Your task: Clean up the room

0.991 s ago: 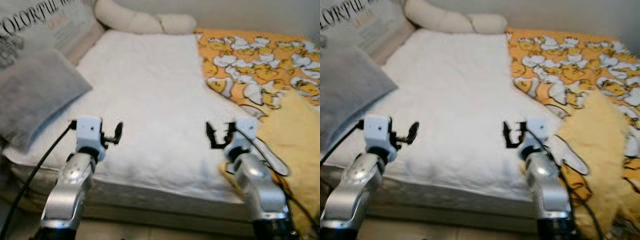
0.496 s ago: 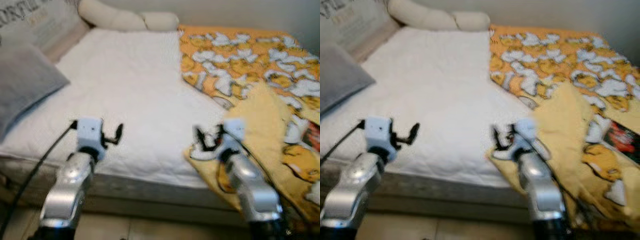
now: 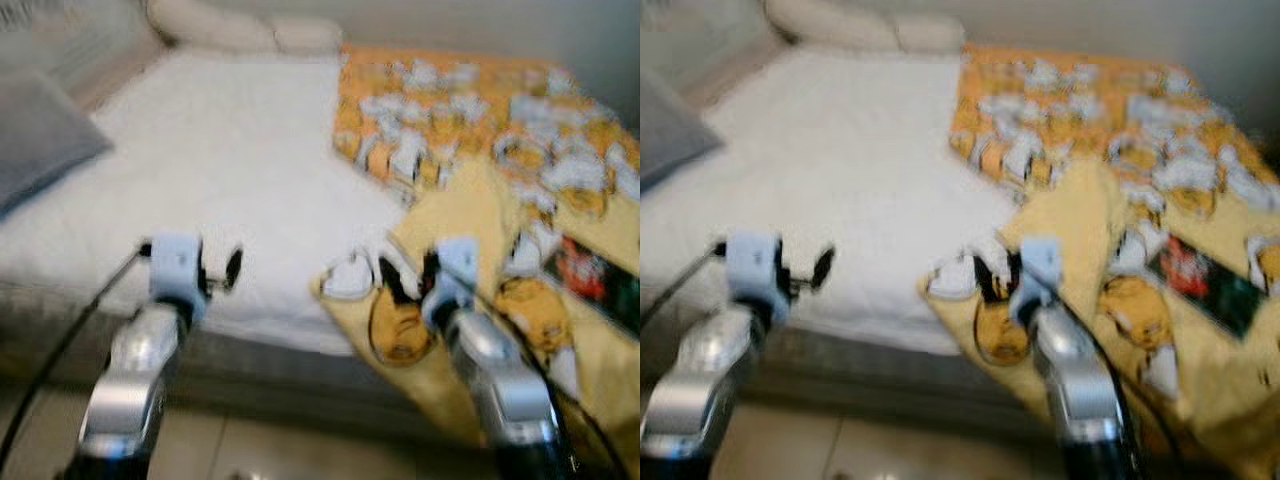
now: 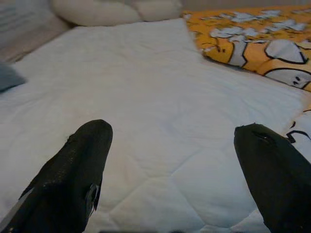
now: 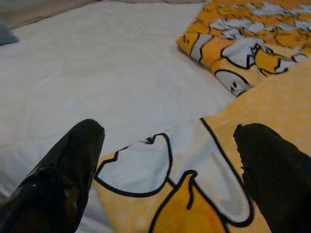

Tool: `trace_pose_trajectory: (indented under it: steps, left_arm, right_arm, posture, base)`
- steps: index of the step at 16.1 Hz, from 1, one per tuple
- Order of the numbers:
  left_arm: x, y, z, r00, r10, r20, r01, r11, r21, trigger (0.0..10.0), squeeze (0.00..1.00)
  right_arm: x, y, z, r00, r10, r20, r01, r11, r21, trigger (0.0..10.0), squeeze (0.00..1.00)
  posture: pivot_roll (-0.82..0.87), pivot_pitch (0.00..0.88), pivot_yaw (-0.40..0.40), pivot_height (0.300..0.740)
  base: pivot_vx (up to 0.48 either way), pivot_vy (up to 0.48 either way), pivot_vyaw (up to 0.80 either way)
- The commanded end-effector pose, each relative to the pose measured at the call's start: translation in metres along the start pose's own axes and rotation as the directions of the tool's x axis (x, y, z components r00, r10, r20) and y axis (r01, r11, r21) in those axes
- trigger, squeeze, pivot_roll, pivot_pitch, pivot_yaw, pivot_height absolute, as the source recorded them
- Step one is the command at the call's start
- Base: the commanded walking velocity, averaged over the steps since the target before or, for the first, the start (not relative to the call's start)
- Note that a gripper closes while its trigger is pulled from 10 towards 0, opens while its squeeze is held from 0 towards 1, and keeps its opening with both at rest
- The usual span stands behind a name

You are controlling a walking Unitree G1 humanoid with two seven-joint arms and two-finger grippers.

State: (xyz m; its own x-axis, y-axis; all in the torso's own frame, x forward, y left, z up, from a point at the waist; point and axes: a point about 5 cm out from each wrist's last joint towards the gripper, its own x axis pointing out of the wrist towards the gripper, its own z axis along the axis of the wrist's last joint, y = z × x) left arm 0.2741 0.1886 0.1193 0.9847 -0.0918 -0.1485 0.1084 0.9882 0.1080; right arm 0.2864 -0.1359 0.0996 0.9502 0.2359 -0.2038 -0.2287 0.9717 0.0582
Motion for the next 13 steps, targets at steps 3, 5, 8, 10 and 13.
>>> trace_pose_trajectory:
  steps: [3, 5, 8, 10, 13]
  left_arm:
    - [0.0021, -0.0062, 0.0021, 1.0, -0.025, 0.004, 0.025, 1.0, 0.001, 10.0, 1.0]
    - [0.0023, -0.0064, 0.002, 1.0, -0.028, 0.004, 0.028, 1.0, 0.002, 10.0, 1.0]
    - [0.0022, -0.0058, 0.0017, 1.0, -0.03, 0.003, 0.03, 1.0, 0.007, 10.0, 1.0]
    - [0.0024, -0.0059, 0.0015, 0.999, -0.033, 0.001, 0.033, 0.999, 0.011, 10.0, 1.0]
    - [0.0023, -0.0057, 0.001, 0.999, -0.037, -0.001, 0.037, 0.999, 0.018, 10.0, 1.0]
  right_arm:
    - [-0.0015, -0.0096, 0.0017, 0.999, -0.032, 0.0, 0.032, 0.999, -0.004, 10.0, 0.0]
    - [-0.0013, -0.0098, 0.0019, 1.0, -0.031, 0.0, 0.031, 0.999, -0.006, 10.0, 0.0]
    - [-0.0009, -0.009, 0.0023, 1.0, -0.026, 0.0, 0.026, 1.0, -0.011, 10.0, 0.0]
    - [-0.0007, -0.0084, 0.002, 1.0, -0.023, -0.001, 0.023, 1.0, -0.013, 10.0, 0.0]
    - [-0.0009, -0.0071, 0.0002, 1.0, -0.017, -0.006, 0.017, 1.0, -0.018, 10.0, 0.0]
  posture:
    - [-0.09, 0.0, 0.011, 0.74]
    - [-0.09, 0.0, 0.01, 0.74]
    - [-0.09, 0.0, 0.011, 0.74]
    - [-0.09, 0.0, 0.01, 0.74]
    - [-0.09, 0.0, 0.011, 0.74]
  base:
    - [0.0, -0.355, 0.0]
    - [0.0, -0.354, 0.0]
    - [0.0, -0.355, 0.67]
    - [0.0, -0.356, 0.33]
    - [0.0, -0.355, 0.0]
